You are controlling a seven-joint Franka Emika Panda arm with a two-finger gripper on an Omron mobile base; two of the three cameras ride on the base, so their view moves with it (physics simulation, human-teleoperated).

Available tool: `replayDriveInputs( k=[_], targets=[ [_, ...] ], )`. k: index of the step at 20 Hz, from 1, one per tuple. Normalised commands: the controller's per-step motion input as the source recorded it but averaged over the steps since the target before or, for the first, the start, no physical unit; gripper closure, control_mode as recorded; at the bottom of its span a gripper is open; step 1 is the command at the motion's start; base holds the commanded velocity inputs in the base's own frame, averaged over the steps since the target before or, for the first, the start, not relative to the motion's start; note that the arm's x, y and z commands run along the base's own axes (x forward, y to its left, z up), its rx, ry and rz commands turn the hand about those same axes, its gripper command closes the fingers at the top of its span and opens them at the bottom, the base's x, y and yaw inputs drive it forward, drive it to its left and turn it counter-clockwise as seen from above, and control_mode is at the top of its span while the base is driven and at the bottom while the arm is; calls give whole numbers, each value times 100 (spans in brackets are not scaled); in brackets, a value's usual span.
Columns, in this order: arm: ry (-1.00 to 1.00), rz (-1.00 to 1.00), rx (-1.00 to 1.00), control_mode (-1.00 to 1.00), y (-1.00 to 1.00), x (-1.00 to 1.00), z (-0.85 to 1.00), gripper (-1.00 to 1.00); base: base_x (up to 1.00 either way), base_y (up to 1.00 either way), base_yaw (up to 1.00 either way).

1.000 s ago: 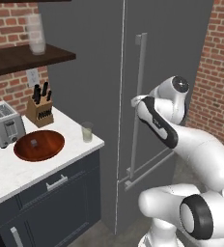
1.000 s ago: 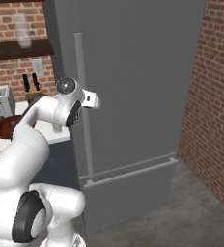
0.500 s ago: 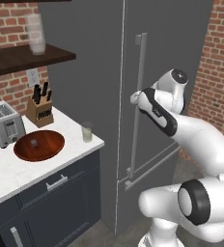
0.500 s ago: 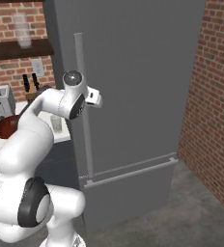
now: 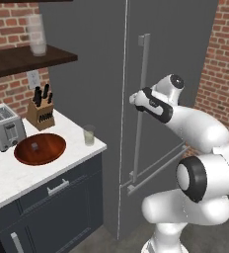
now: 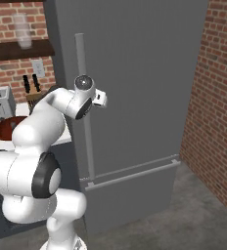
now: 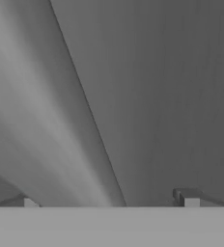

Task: Grab a lemon wedge from the fridge and one ice cube from the ice bowl, and put them in the glass of lemonade.

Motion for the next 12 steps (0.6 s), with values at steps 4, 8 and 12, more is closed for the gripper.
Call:
replayDriveInputs(
  k=[4,8,12],
  targets=[
    [2,3,0,-100,6,62,-5,-100,0,0,0],
    [0,3,1,-100,9,35,-28,-100,0,0,0],
    [0,1,0,-100,8,21,-40,-100,0,0,0]
  ],
)
